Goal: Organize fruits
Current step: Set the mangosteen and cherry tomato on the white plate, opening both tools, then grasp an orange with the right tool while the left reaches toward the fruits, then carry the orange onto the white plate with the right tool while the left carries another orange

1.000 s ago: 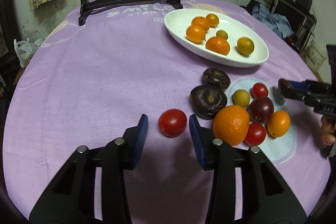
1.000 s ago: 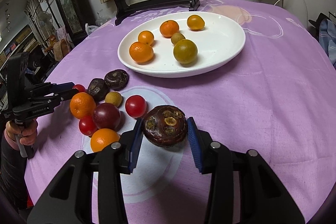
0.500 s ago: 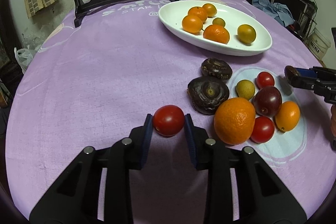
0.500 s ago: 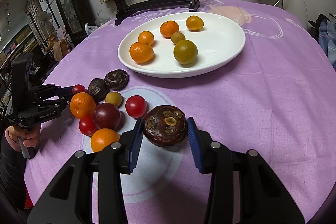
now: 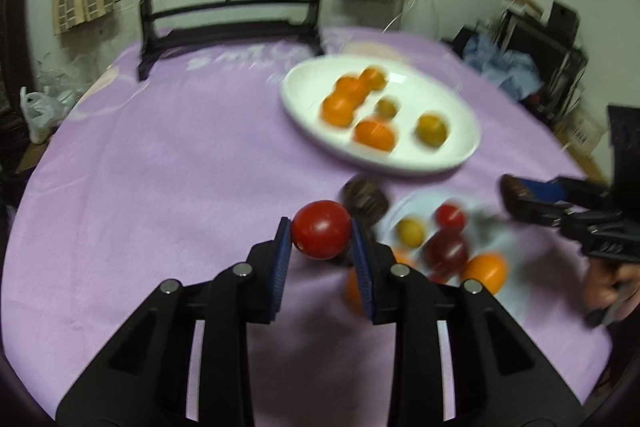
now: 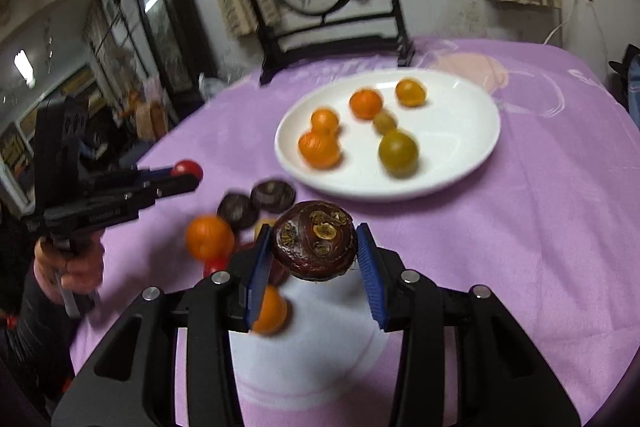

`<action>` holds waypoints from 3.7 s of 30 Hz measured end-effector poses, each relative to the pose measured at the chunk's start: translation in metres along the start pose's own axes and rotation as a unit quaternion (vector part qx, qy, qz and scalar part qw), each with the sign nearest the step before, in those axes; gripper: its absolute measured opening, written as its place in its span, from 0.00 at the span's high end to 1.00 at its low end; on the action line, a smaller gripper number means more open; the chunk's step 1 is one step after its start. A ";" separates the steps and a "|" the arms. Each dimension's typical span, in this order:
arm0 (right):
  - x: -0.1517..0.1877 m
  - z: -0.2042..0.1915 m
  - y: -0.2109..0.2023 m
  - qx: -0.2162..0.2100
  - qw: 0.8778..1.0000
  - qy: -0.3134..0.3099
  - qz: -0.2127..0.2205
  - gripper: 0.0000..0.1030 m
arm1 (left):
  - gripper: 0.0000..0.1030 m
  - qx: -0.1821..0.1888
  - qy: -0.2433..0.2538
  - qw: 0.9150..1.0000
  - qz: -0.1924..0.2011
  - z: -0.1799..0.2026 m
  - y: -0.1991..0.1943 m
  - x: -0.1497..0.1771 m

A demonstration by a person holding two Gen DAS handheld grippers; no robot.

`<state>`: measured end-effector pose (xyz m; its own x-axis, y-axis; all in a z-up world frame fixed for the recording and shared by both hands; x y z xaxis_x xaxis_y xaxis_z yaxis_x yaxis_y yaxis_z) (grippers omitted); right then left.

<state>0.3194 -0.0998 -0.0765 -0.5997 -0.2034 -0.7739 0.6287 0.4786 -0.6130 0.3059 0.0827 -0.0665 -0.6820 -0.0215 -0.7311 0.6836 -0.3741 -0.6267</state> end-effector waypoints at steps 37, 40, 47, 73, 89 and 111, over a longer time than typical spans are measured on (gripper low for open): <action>0.003 -0.030 0.008 -0.001 0.999 -0.043 -0.016 0.40 | 0.04 -0.122 -0.111 0.985 0.045 -0.062 -0.008 -0.022; 0.016 -0.038 0.008 -0.003 0.998 -0.060 -0.035 0.40 | 0.03 -0.122 -0.136 0.982 0.052 -0.071 -0.018 -0.015; 0.045 -0.055 0.014 0.001 0.991 -0.111 -0.075 0.40 | 0.03 -0.135 -0.134 0.981 0.043 -0.072 -0.019 -0.006; 0.068 -0.061 0.017 0.002 0.985 -0.134 -0.111 0.56 | 0.03 -0.147 -0.106 0.983 0.033 -0.063 -0.014 -0.005; 0.044 -0.045 0.001 -0.073 0.992 -0.036 -0.093 0.60 | 0.03 -0.033 -0.090 0.995 -0.006 -0.037 -0.002 0.007; 0.037 -0.031 0.003 -0.027 0.997 -0.024 -0.073 0.60 | 0.56 0.081 -0.062 0.990 -0.093 0.014 0.030 0.051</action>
<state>0.2838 -0.0798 -0.1018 -0.6574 -0.3142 -0.6849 0.5084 0.4859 -0.7109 0.2881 0.0576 -0.1190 -0.8252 -0.0477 -0.5628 0.4997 -0.5259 -0.6883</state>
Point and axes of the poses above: each gripper's, at about its wrist camera, not at the fingertips, and y roughly the way its jaws point, z to its right, x to its underside, the point moved 10 cm from there along y, roughly the way its jaws point, and after that the axes turned 13 degrees about x, right-handed, at the moved point
